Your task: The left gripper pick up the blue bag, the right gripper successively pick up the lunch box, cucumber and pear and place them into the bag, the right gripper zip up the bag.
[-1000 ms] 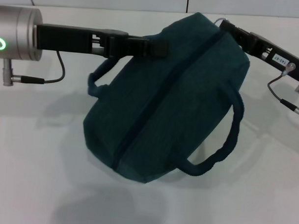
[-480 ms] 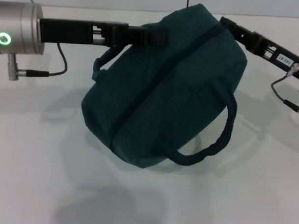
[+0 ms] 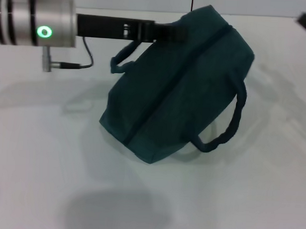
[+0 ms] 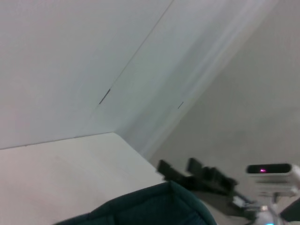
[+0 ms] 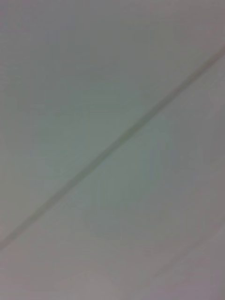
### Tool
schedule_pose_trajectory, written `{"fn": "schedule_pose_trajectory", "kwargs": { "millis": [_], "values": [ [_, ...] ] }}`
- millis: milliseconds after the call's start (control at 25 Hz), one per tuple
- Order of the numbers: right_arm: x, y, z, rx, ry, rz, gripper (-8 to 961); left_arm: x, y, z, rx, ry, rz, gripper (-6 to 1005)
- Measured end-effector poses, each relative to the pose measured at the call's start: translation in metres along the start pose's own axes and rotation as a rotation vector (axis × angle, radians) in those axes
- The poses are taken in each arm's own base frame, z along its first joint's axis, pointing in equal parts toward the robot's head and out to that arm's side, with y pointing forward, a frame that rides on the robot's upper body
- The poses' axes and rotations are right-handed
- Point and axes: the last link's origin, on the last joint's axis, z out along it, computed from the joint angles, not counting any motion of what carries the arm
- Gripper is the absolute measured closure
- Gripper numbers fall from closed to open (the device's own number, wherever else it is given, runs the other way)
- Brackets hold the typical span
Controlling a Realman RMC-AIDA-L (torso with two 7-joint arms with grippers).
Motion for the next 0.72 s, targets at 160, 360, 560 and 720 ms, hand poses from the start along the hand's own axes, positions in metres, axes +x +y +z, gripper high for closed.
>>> {"fn": "schedule_pose_trajectory", "kwargs": {
  "millis": [160, 360, 560, 720],
  "values": [
    [-0.012, -0.005, -0.025, 0.019, -0.069, -0.007, 359, 0.001, -0.008, 0.015, 0.061, -0.032, 0.018, 943],
    [-0.013, -0.006, -0.036, 0.028, -0.094, -0.014, 181, -0.001, -0.015, 0.025, 0.124, -0.049, 0.034, 944],
    [-0.010, -0.006, -0.036, 0.026, -0.087, -0.026, 145, -0.001, -0.026, 0.027, 0.190, -0.029, 0.043, 928],
    [-0.009, -0.004, -0.034, 0.020, -0.084, -0.028, 145, -0.001, -0.029, 0.026, 0.201, -0.015, 0.040, 801]
  ]
}}
